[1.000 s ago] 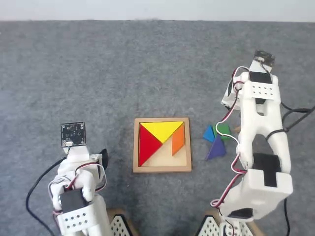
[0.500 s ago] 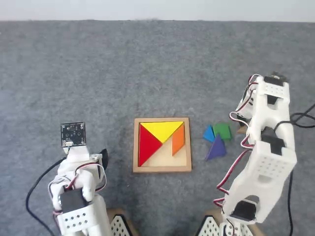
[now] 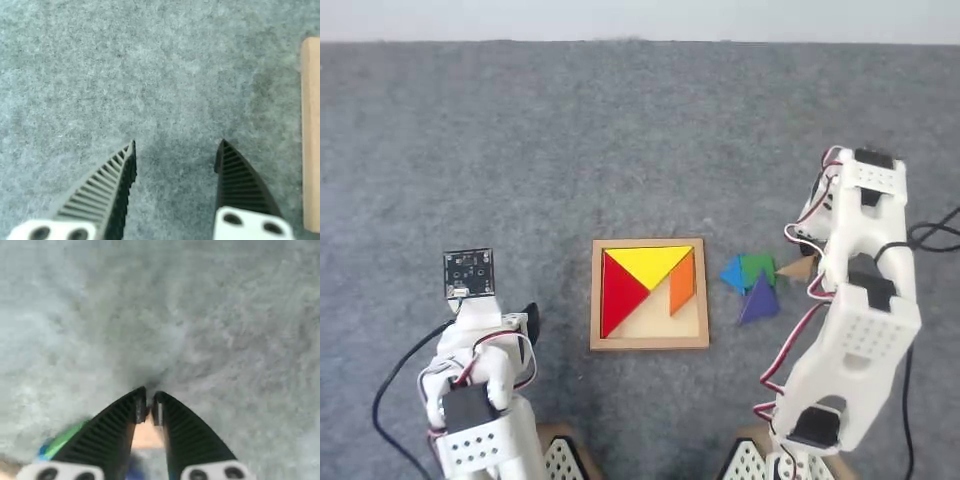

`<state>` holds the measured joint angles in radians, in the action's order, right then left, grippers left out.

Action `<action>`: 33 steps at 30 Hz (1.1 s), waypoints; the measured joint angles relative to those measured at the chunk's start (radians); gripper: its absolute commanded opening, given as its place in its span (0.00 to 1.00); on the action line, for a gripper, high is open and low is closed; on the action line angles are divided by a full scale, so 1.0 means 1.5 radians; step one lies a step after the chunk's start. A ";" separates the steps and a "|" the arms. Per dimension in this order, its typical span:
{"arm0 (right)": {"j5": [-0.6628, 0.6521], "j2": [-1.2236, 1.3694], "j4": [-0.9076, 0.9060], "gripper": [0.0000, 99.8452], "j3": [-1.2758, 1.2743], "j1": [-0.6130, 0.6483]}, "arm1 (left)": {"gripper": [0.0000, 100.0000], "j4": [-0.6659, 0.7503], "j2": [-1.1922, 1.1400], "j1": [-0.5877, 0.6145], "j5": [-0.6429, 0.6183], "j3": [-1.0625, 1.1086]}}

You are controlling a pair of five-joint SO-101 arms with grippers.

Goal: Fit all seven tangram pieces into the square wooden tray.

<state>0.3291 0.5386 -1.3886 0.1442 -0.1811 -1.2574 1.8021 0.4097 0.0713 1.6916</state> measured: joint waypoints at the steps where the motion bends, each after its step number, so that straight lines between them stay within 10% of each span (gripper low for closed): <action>1: -0.001 -0.015 -0.009 0.01 0.000 0.005 | 0.24 0.000 0.000 0.000 0.000 0.000; 14: -0.003 -0.198 0.078 0.01 -0.207 0.097 | 0.24 0.000 0.000 0.000 0.000 0.000; 20: 0.021 -0.306 0.216 0.22 -0.388 0.094 | 0.24 0.000 0.000 0.000 0.000 0.000; 33: 0.125 -0.314 0.230 0.15 -0.412 0.050 | 0.24 0.000 0.000 0.000 0.000 0.000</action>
<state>0.5163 0.0675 -1.0434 -0.4741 -0.1059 -1.2574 1.8021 0.4097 0.0713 1.6916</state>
